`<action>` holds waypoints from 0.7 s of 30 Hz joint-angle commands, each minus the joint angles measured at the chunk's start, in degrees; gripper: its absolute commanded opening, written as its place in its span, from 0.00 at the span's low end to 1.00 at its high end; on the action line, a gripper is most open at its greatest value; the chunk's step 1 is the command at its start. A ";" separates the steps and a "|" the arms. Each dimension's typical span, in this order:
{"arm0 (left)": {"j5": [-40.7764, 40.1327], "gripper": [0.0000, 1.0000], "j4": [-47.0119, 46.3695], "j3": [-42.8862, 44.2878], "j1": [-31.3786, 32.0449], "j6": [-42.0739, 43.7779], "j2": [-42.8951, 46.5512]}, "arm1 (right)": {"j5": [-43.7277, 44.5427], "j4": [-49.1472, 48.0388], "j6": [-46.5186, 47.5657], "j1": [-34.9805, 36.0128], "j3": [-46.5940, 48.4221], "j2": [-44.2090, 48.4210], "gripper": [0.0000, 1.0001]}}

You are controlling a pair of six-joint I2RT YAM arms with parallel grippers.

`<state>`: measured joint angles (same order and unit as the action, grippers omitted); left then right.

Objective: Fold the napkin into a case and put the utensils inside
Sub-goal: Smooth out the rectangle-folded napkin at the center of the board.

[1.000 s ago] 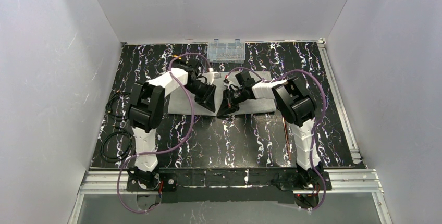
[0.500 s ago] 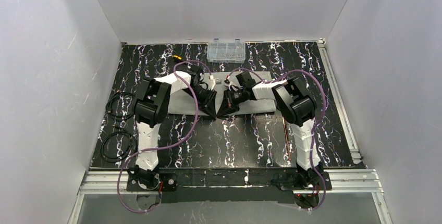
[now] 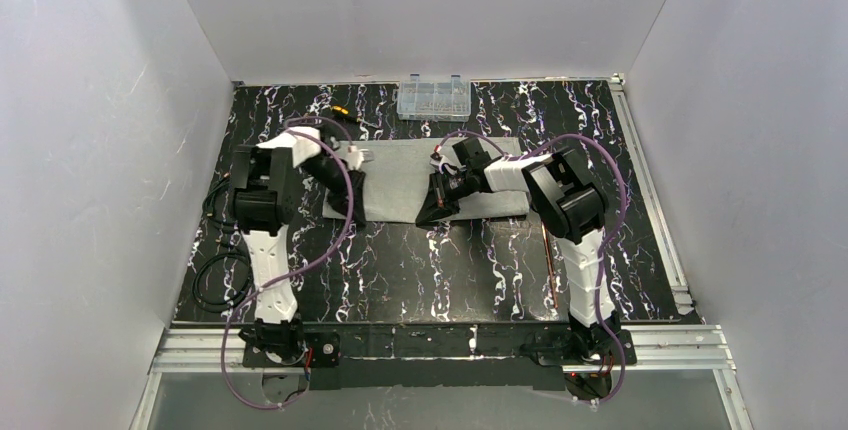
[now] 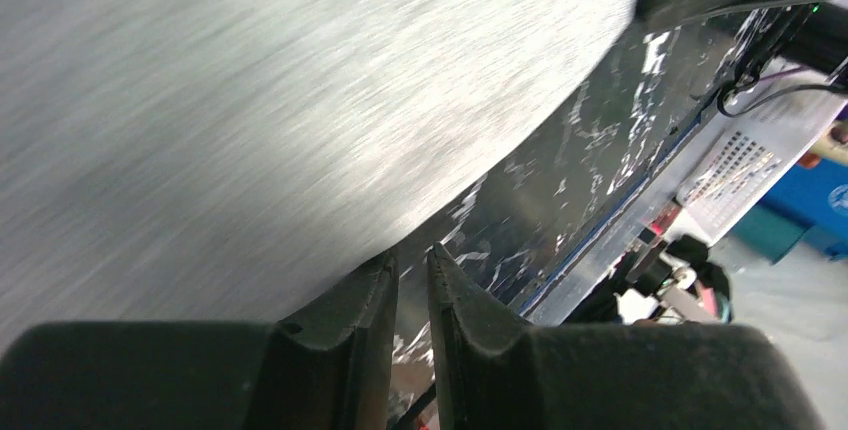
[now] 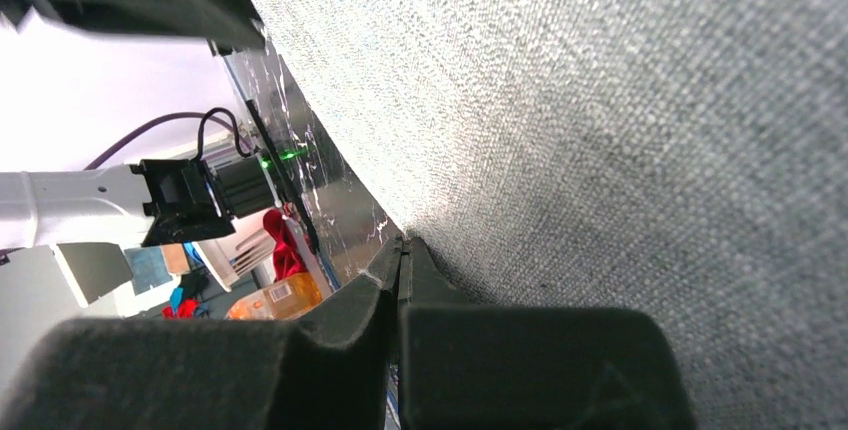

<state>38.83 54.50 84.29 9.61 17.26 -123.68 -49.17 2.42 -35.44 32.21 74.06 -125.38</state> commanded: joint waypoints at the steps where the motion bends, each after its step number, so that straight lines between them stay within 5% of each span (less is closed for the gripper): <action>1: -5.67 0.17 6.47 1.52 -6.28 6.76 -1.98 | 4.66 1.06 1.31 0.20 -1.73 2.03 0.08; 17: -10.83 0.15 15.53 1.62 -18.34 7.97 -1.38 | 4.71 0.20 0.43 0.14 -2.19 3.65 0.07; 21: -4.57 0.15 22.31 2.51 -17.39 10.53 3.73 | 4.20 -0.45 -0.01 0.17 -2.34 3.48 0.07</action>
<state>30.46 68.62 85.67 -9.13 24.01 -125.69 -46.68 1.83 -35.81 32.38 72.71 -123.68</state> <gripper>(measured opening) 0.152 0.076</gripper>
